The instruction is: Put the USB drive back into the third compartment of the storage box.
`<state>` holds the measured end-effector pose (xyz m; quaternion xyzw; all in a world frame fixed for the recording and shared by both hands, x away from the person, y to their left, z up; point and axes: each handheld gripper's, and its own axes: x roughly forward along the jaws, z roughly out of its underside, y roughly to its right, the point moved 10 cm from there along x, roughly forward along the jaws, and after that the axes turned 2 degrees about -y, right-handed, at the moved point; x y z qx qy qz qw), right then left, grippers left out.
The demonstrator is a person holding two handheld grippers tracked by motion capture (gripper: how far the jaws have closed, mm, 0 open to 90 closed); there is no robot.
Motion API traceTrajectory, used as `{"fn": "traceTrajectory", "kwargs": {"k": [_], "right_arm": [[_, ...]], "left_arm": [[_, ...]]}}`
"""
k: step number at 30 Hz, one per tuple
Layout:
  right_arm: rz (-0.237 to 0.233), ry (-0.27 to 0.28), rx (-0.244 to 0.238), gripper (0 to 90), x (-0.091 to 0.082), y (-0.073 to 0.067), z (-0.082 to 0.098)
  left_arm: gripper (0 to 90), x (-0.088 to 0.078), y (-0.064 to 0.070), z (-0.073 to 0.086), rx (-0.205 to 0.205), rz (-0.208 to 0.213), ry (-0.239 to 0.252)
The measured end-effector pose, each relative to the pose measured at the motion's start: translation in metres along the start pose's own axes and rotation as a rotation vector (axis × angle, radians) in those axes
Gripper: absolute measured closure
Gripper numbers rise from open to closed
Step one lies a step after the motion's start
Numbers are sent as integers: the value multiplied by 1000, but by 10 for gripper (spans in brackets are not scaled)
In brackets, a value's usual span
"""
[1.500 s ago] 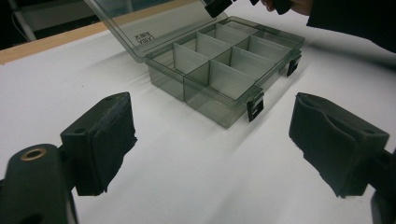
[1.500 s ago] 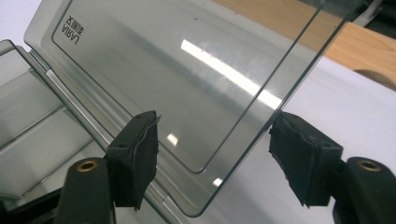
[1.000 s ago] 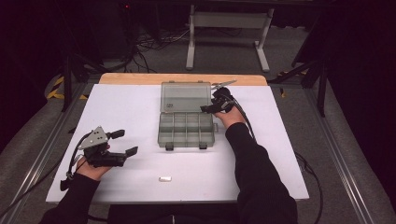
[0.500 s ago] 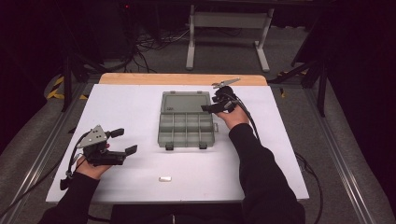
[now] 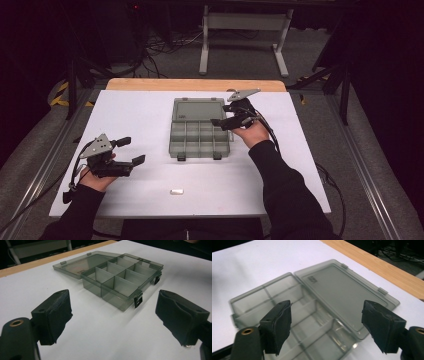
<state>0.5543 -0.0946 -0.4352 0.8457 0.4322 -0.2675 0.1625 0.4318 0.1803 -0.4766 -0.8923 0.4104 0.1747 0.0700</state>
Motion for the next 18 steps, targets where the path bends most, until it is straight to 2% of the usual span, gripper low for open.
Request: {"fn": "traceTrajectory", "kwargs": {"k": [2, 3, 4, 6, 12, 13, 15, 16, 18], "right_arm": [[-14, 4, -18, 231, -2, -9, -2], [-14, 4, -18, 231, -2, -9, -2], [-25, 6, -42, 224, -4, -20, -4], [-34, 10, -51, 223, -5, -25, -6], [-86, 16, -124, 216, -8, -58, -11], [-106, 13, -140, 215, -8, -67, -12], [-115, 10, -145, 213, -8, -70, -12], [-138, 2, -161, 211, -8, -80, -11], [-142, 1, -169, 210, -8, -83, -11]], "left_arm": [[141, 0, 0, 0, 5, -1, 0], [141, 0, 0, 0, 6, -2, 0], [140, -1, -2, -1, 4, -5, -1], [139, -1, -2, -1, -1, -4, 3], [136, -4, -5, -1, -5, -15, 9], [136, -5, -6, -1, -9, -19, 12], [136, -6, -6, -1, -7, -23, 13], [136, -6, -7, -1, -9, -26, 16], [136, -7, -7, -1, -5, -28, 15]]}}
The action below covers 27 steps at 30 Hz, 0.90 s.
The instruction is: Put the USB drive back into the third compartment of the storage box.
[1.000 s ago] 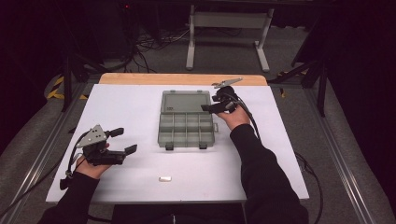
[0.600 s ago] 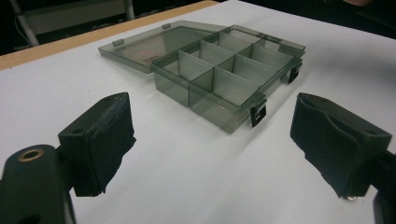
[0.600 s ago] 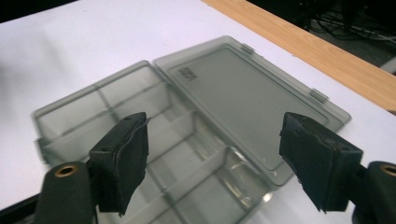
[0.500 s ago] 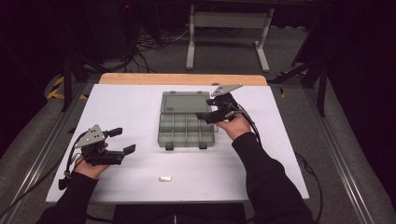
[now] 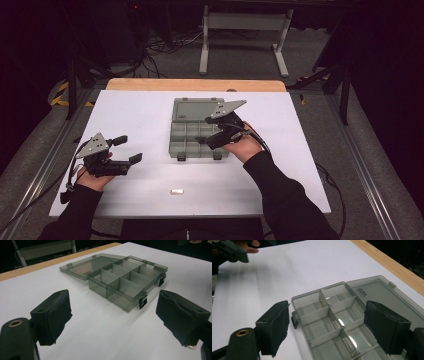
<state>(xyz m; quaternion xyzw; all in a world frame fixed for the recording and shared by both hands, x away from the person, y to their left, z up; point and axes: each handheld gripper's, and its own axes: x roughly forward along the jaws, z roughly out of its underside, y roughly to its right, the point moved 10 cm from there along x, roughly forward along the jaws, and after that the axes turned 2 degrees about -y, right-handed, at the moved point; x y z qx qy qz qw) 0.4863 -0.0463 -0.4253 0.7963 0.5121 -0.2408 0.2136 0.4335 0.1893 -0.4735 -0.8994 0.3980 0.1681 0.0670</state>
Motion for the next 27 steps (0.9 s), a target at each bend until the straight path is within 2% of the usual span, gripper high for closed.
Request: {"fn": "traceTrajectory", "kwargs": {"k": [1, 4, 7, 8, 9, 11, 13, 20, 27], "right_arm": [[-16, 1, -11, 208, 1, -7, -2], [-27, 1, -21, 206, 2, -14, -3], [-56, 9, -37, 203, 3, -28, -6], [-56, 9, -37, 203, 3, -28, -6], [-65, -2, -55, 200, 5, -35, -5], [-69, -6, -61, 200, 6, -38, -5], [-86, -10, -80, 200, 10, -47, -4], [-120, -20, -100, 200, 14, -64, -2], [-140, -45, -115, 200, 18, -73, 1]], "left_arm": [[136, 0, 0, 0, -1, -1, 0], [136, 0, 1, 0, -6, 1, -3], [135, 0, 1, 1, -3, -1, -2], [135, -1, 0, 1, 0, -4, -5], [135, -1, 0, 1, -5, -5, -5], [135, -1, 0, 2, -5, -6, -6], [135, -1, 0, 2, -1, -7, -5], [135, -2, 0, 3, -2, -8, -6], [135, -3, 0, 3, -1, -10, -6]]}}
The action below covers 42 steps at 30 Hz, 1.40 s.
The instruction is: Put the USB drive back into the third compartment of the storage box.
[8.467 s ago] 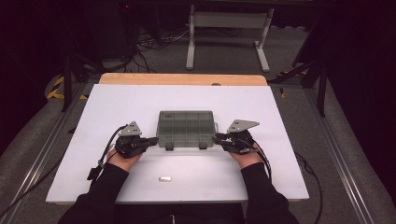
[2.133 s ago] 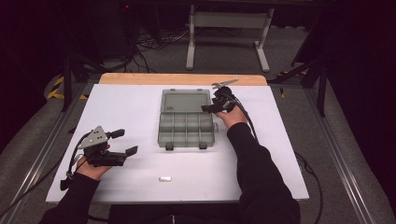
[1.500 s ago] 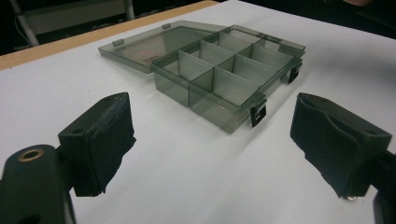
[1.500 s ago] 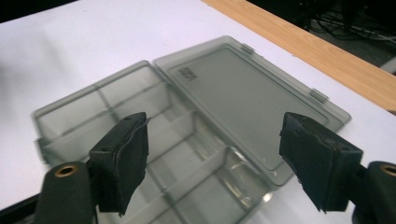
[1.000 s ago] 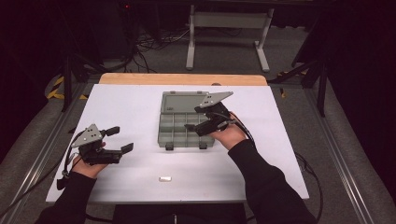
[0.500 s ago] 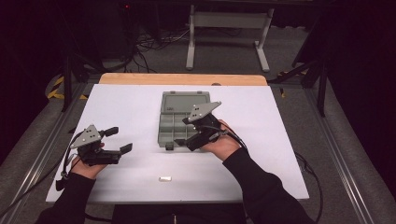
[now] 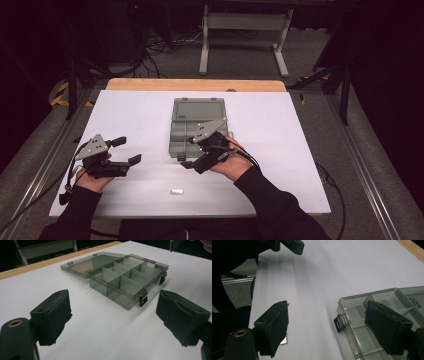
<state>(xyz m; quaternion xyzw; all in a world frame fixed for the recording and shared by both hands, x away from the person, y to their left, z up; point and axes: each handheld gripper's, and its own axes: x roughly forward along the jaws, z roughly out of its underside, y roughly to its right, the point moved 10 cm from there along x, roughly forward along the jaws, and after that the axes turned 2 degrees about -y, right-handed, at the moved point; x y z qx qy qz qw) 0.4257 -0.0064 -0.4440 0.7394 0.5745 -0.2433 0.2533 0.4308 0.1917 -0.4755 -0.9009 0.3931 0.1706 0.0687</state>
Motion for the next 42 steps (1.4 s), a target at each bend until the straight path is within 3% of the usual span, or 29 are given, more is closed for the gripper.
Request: {"fn": "traceTrajectory", "kwargs": {"k": [16, 23, 32, 34, 36, 42], "right_arm": [[-52, -133, -44, 224, 22, -21, 13], [-102, -221, -60, 228, 33, -34, 22], [-134, -292, -78, 228, 44, -44, 30], [-125, -298, -65, 228, 47, -46, 30], [-134, -330, -80, 233, 49, -49, 34], [-128, -359, -93, 258, 55, -54, 37]], "left_arm": [[135, -1, 0, 0, 1, 1, 2], [135, -1, 1, 0, 3, 2, 1], [135, -1, 1, 0, 4, 2, 1], [135, -1, 1, 0, 4, 2, 1], [135, -1, 1, 0, 4, 2, 2], [135, -1, 1, -1, 1, 3, 3]]}}
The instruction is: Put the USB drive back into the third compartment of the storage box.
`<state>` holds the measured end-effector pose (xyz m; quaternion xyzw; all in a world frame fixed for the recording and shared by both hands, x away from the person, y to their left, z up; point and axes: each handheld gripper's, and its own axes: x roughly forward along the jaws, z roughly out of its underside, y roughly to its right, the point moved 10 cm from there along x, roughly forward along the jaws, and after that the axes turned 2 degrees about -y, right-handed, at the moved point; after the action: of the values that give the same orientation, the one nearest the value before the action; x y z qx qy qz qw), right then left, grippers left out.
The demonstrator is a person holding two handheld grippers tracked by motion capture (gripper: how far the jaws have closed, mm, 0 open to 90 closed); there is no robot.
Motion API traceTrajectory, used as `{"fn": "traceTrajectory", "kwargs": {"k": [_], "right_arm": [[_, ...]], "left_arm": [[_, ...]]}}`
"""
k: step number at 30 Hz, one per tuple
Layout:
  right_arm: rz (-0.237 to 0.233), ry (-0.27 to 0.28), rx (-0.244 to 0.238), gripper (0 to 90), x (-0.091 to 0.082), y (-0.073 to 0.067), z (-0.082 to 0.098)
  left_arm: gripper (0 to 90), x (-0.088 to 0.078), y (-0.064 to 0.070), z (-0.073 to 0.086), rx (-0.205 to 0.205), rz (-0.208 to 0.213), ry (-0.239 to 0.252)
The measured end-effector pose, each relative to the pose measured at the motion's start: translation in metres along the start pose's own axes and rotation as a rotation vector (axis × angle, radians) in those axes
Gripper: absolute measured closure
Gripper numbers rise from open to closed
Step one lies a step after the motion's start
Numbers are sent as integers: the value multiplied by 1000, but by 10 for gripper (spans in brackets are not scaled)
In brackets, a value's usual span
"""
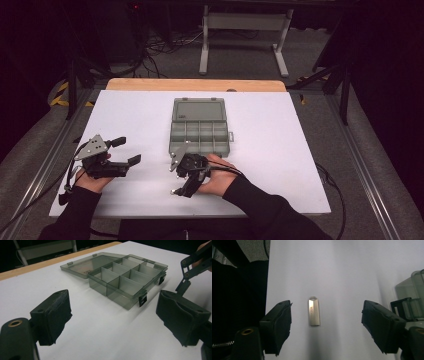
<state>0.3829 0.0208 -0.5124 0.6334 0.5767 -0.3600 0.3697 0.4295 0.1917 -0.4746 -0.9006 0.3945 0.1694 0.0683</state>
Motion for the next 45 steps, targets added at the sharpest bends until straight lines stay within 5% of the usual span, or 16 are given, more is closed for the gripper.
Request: {"fn": "traceTrajectory", "kwargs": {"k": [21, 45], "right_arm": [[-14, -99, -9, 357, 22, -11, 6], [4, -105, -64, 709, 32, -16, 5]], "left_arm": [[135, 1, 1, 1, 8, 4, -8], [134, 0, 3, -1, 9, 15, 1]]}}
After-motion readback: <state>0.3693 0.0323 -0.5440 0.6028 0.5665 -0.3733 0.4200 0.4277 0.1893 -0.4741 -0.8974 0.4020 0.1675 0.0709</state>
